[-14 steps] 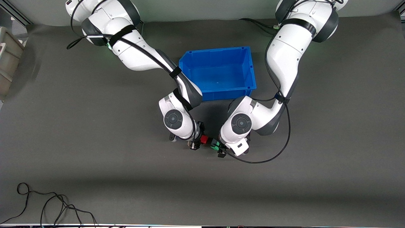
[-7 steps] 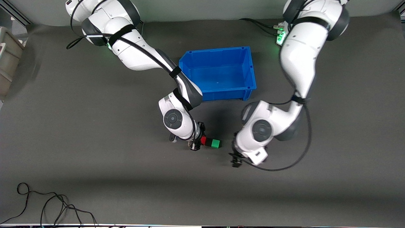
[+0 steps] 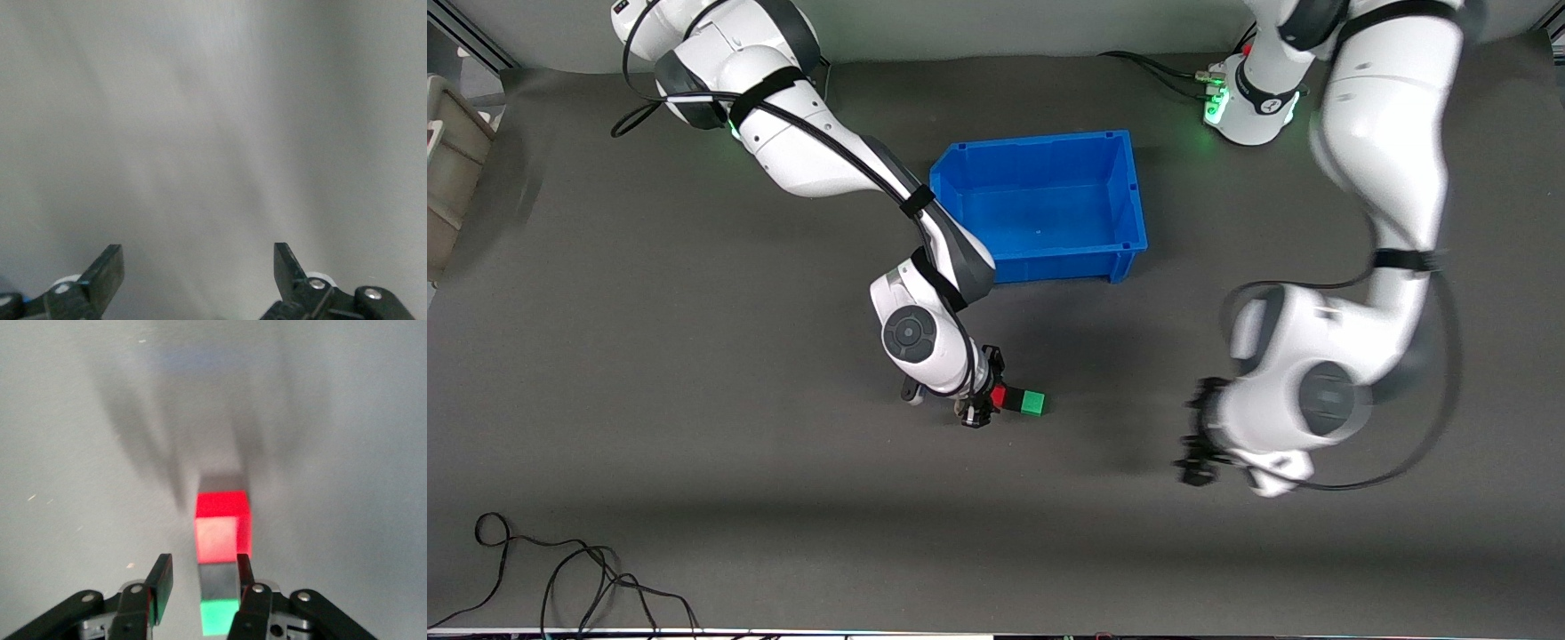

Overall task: Attach green and red cubes to black cube
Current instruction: 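Open the right gripper and lift away while the left gripper withdraws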

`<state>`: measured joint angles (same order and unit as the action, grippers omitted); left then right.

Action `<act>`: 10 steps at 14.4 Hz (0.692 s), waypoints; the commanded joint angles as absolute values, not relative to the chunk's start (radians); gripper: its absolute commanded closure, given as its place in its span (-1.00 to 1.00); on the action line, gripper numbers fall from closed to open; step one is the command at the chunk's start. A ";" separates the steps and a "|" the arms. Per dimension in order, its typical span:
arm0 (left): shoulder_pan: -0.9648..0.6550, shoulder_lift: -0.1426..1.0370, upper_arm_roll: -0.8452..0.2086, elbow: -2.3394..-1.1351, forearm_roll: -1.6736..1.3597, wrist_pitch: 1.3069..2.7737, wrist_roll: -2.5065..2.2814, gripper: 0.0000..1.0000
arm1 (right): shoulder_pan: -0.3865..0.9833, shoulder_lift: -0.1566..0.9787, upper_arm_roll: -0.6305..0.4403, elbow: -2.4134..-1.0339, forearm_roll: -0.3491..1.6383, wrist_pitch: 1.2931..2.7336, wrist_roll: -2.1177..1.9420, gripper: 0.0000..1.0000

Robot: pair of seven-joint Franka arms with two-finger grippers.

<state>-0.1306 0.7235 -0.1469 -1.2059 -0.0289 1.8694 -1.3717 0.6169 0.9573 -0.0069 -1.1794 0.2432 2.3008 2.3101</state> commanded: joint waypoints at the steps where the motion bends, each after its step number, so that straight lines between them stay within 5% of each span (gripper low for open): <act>1: -0.036 0.609 -0.155 -1.246 -0.031 1.715 -1.049 -1.00 | 0.591 0.868 -0.012 -1.193 0.250 2.220 2.229 0.07; 7: 0.150 0.310 -0.141 -1.498 0.020 1.683 -0.225 -1.00 | 0.551 0.701 -0.017 -1.201 0.258 2.033 2.031 0.06; 10: 0.187 0.246 -0.146 -1.520 0.006 1.701 0.023 -1.00 | 0.503 0.647 -0.011 -1.195 0.264 1.968 2.017 0.05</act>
<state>0.1795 0.3276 -0.1385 -1.4363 0.0075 1.6661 -0.1240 0.5252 0.6932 -0.0126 -1.1707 0.2432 2.0106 2.0548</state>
